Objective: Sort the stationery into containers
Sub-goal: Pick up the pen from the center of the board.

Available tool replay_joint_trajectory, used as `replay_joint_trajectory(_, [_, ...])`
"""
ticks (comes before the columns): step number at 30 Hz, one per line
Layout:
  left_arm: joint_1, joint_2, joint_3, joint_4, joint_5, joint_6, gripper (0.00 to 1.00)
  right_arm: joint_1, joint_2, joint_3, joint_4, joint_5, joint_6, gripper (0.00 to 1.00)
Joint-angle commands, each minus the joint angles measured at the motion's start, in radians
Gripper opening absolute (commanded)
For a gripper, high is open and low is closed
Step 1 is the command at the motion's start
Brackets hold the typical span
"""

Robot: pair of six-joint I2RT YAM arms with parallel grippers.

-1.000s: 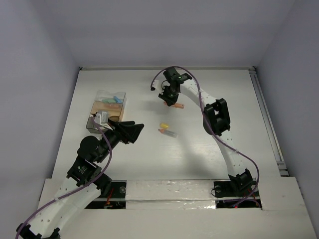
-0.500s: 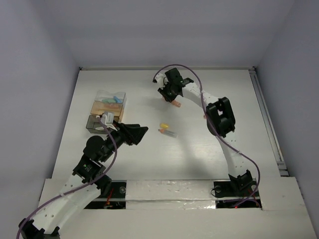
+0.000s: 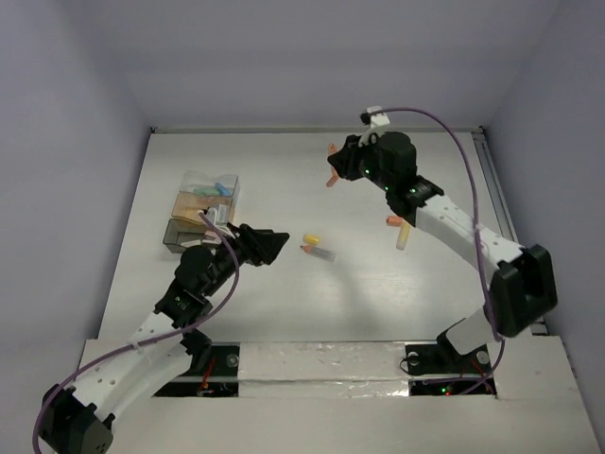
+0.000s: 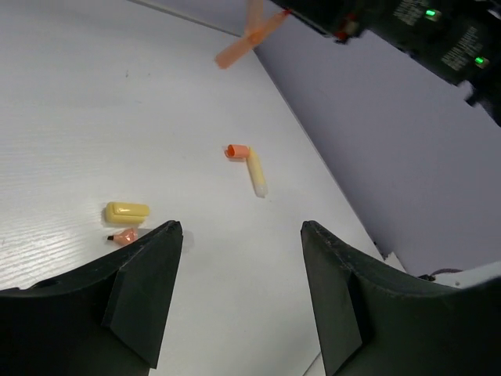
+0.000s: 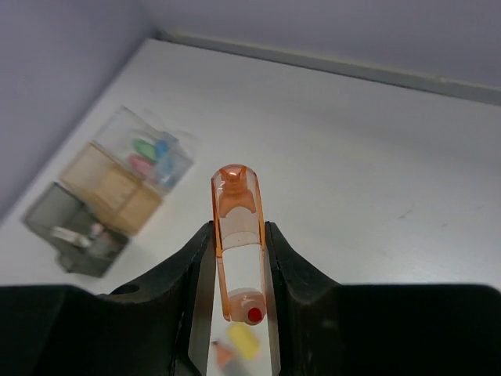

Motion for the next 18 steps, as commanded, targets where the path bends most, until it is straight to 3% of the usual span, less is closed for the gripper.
replay_joint_trajectory(1, [-0.004,0.031,0.015,0.119,-0.014,0.039,0.59,-0.002,-0.148,-0.167,0.234,-0.031,0.292,0.0])
replay_joint_trajectory(7, [-0.015,0.091,-0.003,0.244,0.009,0.044,0.58,0.023,-0.311,-0.345,0.368,-0.064,0.446,0.0])
replay_joint_trajectory(12, [-0.073,0.175,0.008,0.356,-0.006,0.084,0.59,0.044,-0.366,-0.389,0.415,-0.106,0.516,0.0])
replay_joint_trajectory(18, [-0.203,0.285,0.061,0.39,-0.15,0.226,0.62,0.054,-0.351,-0.399,0.455,-0.148,0.561,0.0])
